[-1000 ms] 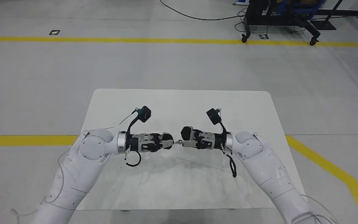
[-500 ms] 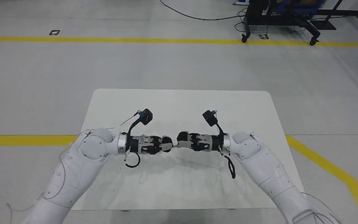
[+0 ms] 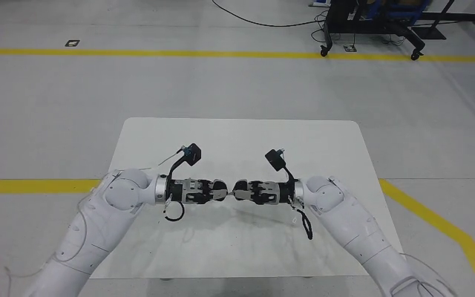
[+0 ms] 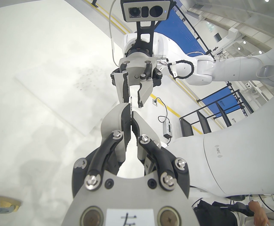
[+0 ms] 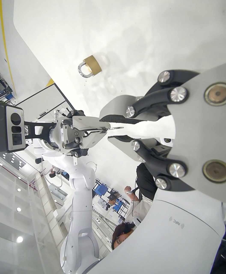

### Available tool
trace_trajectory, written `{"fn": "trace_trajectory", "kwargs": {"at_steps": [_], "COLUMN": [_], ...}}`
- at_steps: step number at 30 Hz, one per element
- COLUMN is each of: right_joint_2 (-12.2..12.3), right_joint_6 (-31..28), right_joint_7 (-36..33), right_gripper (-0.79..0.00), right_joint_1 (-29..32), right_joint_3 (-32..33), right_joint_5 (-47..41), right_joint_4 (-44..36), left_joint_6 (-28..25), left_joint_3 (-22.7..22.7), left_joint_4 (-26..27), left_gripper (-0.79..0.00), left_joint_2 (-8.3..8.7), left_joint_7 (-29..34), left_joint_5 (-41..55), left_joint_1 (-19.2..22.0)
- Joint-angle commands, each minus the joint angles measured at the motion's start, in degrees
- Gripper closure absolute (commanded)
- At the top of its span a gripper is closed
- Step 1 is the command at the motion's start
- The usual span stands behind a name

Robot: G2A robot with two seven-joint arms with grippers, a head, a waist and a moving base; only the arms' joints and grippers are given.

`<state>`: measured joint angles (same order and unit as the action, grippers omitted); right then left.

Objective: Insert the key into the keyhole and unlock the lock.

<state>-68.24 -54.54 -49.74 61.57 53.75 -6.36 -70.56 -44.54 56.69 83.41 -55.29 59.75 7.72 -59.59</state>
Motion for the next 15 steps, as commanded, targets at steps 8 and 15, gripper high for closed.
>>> {"fn": "trace_trajectory", "kwargs": {"at_steps": [8,15], "right_joint_2": [0.53,1.64], "right_joint_6": [-0.45,-3.46], "right_joint_7": [0.45,4.78], "right_gripper": [0.0,0.0], "right_joint_1": [-0.58,0.1], "right_joint_3": [-1.52,1.52], "right_joint_5": [-1.53,-1.19], "right_joint_4": [0.51,2.32], "left_joint_6": [-1.66,-2.35], "left_joint_3": [-0.41,0.66], "left_joint_4": [-0.9,-1.57], "left_gripper": [-0.785,-0.785], "left_joint_2": [0.25,0.25], "left_joint_7": [-2.05,-4.88], "left_joint_5": [-0.88,-2.16], "left_joint_1": [0.48,0.84]}}
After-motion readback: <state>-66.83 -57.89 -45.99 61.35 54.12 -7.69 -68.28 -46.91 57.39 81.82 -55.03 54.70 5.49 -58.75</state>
